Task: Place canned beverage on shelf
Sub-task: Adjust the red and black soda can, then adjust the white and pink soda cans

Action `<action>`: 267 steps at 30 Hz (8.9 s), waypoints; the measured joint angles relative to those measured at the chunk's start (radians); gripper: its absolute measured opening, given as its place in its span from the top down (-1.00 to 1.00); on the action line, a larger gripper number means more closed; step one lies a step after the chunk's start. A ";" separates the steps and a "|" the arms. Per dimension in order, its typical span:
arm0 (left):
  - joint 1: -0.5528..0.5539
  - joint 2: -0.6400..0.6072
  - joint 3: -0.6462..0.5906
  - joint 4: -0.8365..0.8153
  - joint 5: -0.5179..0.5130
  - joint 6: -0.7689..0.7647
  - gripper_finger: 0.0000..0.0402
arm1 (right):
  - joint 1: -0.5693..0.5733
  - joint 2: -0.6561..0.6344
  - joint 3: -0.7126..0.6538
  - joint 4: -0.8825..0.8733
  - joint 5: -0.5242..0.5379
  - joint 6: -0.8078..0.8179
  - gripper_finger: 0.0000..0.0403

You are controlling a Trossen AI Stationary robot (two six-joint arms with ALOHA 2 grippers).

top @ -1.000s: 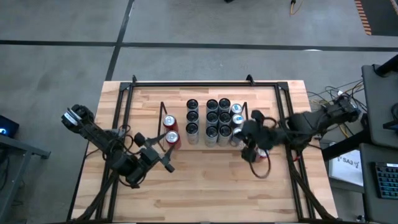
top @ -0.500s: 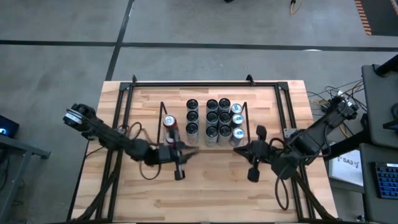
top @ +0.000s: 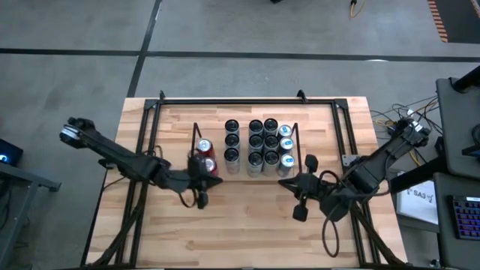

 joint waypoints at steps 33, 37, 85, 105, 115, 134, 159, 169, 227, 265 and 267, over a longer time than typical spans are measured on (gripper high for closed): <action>0.440 -0.111 0.177 -0.675 0.094 0.088 1.00 | -0.091 0.103 0.000 -0.012 0.000 -0.003 0.95; 0.421 -0.083 0.175 -0.653 0.114 0.088 1.00 | -0.090 0.103 -0.002 -0.012 -0.001 -0.003 0.95; 0.179 0.066 0.309 -0.827 0.130 -0.092 1.00 | -0.090 0.104 -0.007 -0.012 -0.001 -0.002 0.95; 0.245 0.066 0.396 -0.608 -0.110 0.397 1.00 | -0.090 0.104 -0.007 -0.019 -0.001 -0.003 0.95; 0.326 0.065 0.364 -0.576 -0.037 0.415 1.00 | -0.090 0.105 -0.007 -0.019 -0.001 -0.007 0.95; 0.362 0.127 0.246 -0.398 -0.022 0.418 1.00 | -0.090 0.105 -0.009 -0.020 -0.001 -0.010 0.95; 0.368 0.216 0.292 -0.390 -0.061 0.482 1.00 | -0.090 0.105 -0.022 -0.019 -0.001 -0.003 0.95; 0.399 0.214 0.378 -0.551 -0.188 0.518 1.00 | -0.090 0.105 -0.023 -0.019 -0.001 -0.008 0.95; 0.582 0.207 0.376 -0.530 -0.027 0.607 1.00 | -0.090 0.105 -0.047 -0.019 0.000 -0.056 0.95; 0.385 0.211 0.443 -0.688 0.156 0.484 1.00 | -0.090 0.105 -0.047 -0.004 -0.001 -0.052 0.95; 0.359 0.211 0.438 -0.677 0.162 0.475 1.00 | -0.090 0.105 -0.047 -0.003 -0.001 -0.052 0.95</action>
